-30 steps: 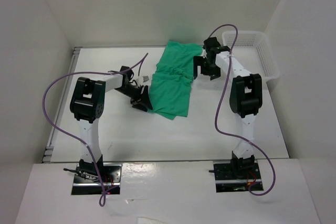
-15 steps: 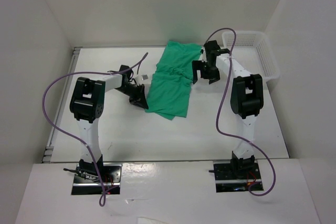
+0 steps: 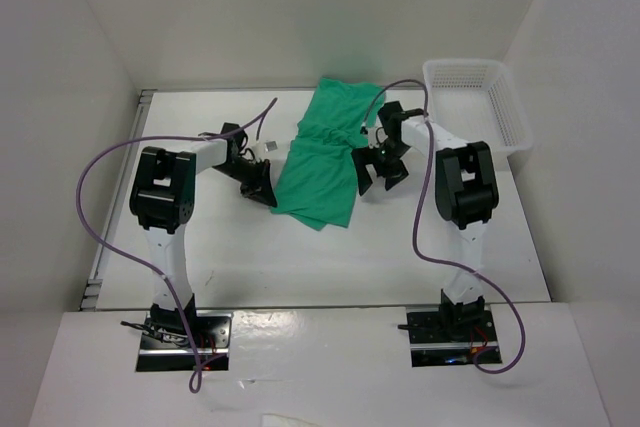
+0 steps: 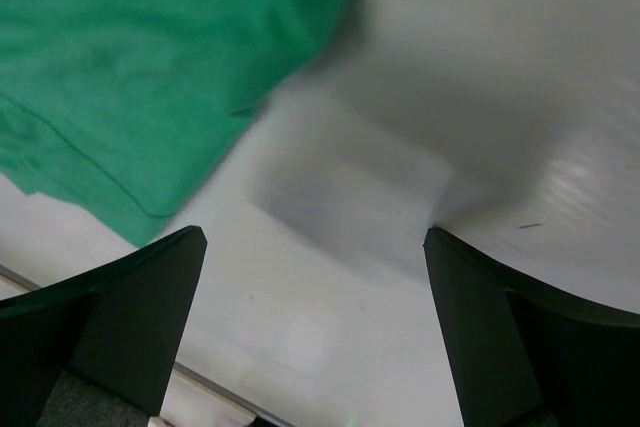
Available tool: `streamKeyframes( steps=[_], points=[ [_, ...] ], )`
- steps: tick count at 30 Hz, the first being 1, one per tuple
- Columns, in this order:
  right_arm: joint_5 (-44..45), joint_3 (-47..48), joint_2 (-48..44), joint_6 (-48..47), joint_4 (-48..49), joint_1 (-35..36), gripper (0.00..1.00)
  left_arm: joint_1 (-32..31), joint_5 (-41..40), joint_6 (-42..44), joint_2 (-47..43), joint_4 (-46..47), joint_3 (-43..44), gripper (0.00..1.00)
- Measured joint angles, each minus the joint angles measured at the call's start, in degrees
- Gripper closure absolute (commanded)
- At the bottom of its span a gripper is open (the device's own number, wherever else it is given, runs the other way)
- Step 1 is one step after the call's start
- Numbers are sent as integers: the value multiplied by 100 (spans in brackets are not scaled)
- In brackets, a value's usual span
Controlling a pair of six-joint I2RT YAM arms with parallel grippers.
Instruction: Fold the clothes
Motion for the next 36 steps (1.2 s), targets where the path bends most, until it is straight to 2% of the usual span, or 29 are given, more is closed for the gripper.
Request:
streamKeyframes(
  steps=[7, 9, 13, 15, 18, 20, 26, 31, 36],
  points=[
    [125, -605, -518, -306, 52, 1001, 1, 90, 39, 317, 2, -269, 179, 100],
    [-33, -610, -601, -306, 61, 1073, 1, 162, 50, 376, 2, -323, 181, 100],
    [-874, -599, -487, -302, 44, 645, 1, 258, 85, 481, 2, -404, 179, 100],
    [-1298, -610, -317, -304, 44, 315, 8, 273, 116, 507, 2, -420, 175, 100],
    [-2050, -741, -90, -273, 22, -55, 9, 273, 160, 520, 2, -422, 127, 100],
    [-2570, -946, -70, -258, 26, -151, 2, 273, 181, 522, 2, -431, 90, 100],
    [-3882, -1672, 31, -116, 63, -26, 2, 264, 293, 522, 2, -461, 76, 100],
    [-4266, -1954, 63, 105, 260, 144, 5, 245, 431, 487, 2, -380, -46, 100],
    [-4288, -1961, 63, 466, 601, 197, 6, 160, 612, 330, 2, -221, -293, 100]
  ],
)
